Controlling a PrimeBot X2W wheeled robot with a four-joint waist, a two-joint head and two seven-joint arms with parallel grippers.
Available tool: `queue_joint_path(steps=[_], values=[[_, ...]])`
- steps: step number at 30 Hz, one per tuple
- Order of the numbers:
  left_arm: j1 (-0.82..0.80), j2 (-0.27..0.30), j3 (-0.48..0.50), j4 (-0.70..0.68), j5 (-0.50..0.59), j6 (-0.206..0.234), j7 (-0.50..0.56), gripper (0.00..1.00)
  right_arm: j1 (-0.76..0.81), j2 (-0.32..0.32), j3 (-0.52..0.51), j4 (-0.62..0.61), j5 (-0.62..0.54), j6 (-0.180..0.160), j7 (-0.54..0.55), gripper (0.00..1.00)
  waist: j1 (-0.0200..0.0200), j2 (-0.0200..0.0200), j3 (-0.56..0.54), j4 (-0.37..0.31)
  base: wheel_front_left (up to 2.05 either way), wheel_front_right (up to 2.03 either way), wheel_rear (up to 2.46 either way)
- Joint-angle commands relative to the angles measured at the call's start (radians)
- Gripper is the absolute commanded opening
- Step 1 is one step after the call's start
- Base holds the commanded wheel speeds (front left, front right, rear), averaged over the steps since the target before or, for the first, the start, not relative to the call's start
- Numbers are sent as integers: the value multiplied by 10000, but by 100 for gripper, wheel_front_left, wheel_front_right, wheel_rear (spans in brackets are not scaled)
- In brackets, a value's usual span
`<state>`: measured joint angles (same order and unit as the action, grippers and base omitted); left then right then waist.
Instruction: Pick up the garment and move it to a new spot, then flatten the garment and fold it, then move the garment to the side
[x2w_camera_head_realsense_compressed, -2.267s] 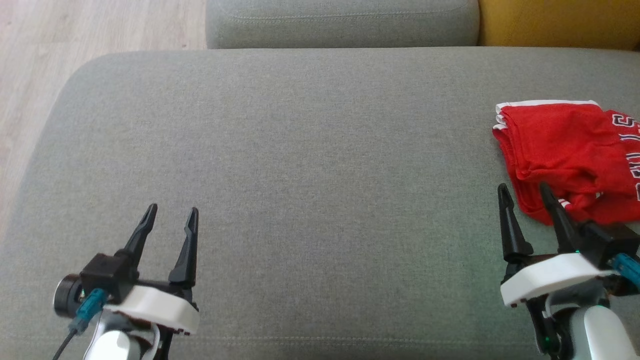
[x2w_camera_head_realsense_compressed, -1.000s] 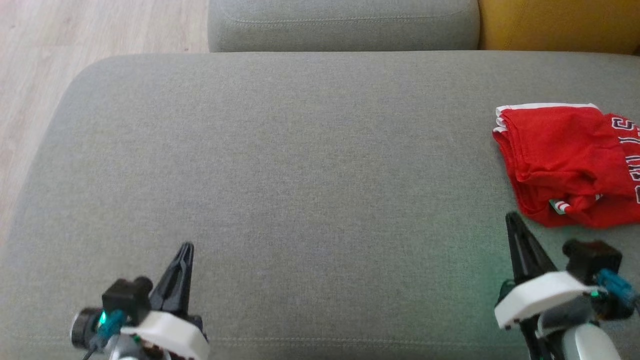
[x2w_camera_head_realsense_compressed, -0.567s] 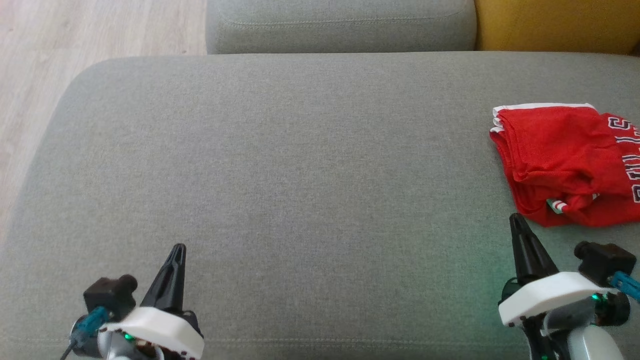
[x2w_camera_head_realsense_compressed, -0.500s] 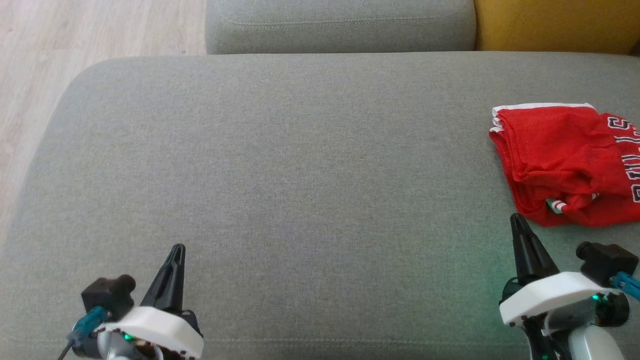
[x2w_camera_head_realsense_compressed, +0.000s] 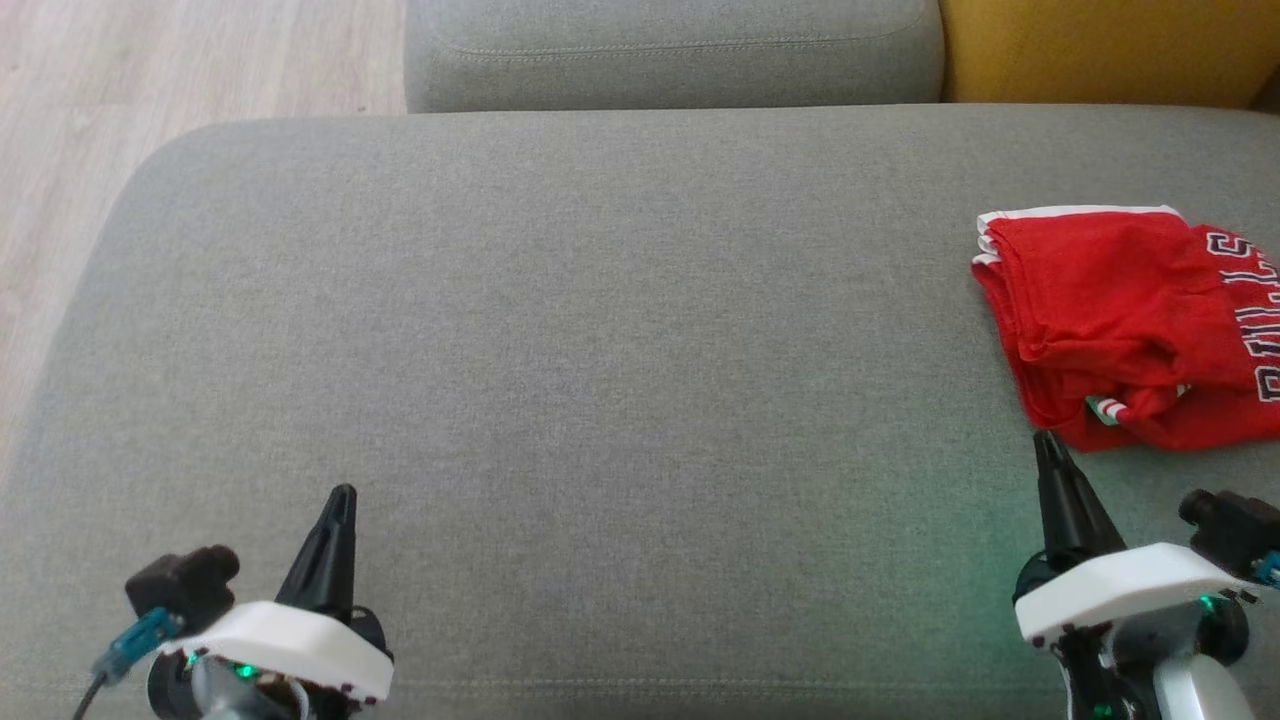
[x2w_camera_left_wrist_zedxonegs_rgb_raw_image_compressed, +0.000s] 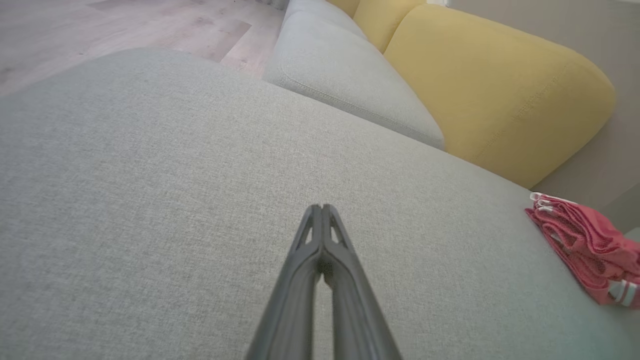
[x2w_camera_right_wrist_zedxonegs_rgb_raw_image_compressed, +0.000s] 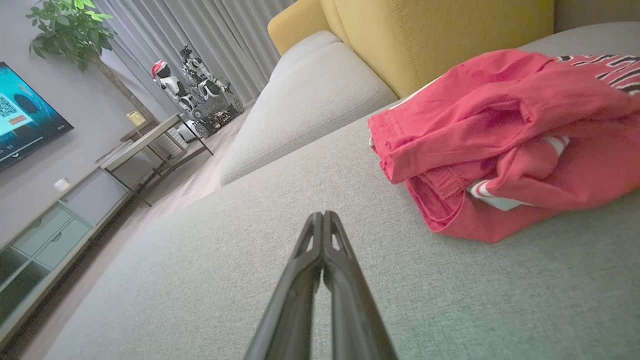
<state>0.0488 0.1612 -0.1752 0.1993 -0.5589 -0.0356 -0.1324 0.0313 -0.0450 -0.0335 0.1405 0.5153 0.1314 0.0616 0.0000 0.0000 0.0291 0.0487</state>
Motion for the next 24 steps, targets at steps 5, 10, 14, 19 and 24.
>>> queue_joint_path(steps=[5, 10, 14, 19, 24], values=[[-618, 12, 409, -229, -793, -93, 153, 0, -578, -81, -37, -191, 851, -2, 27, 0, 0, 0, -16, -30, 0, 0, 0], [-660, -32, 512, -199, -1243, -132, 250, 0, -614, -85, -64, -135, 1317, -2, 43, 0, 0, 0, -28, -51, 0, 0, 0], [-702, -77, 616, -168, -1693, -171, 348, 0, -651, -89, -92, -79, 1783, -3, 59, 0, 0, 0, -39, -72, 0, 0, 0], [-755, -133, 748, -130, -2254, -220, 472, 0, -696, -94, -127, -9, 2364, -3, 80, 0, 0, 0, -53, -98, 0, 0, 0], [-808, -191, 880, -91, -2814, -269, 596, 0, -742, -98, -163, 61, 2944, -3, 102, 0, 0, 0, -66, -124, 0, 0, 0]])
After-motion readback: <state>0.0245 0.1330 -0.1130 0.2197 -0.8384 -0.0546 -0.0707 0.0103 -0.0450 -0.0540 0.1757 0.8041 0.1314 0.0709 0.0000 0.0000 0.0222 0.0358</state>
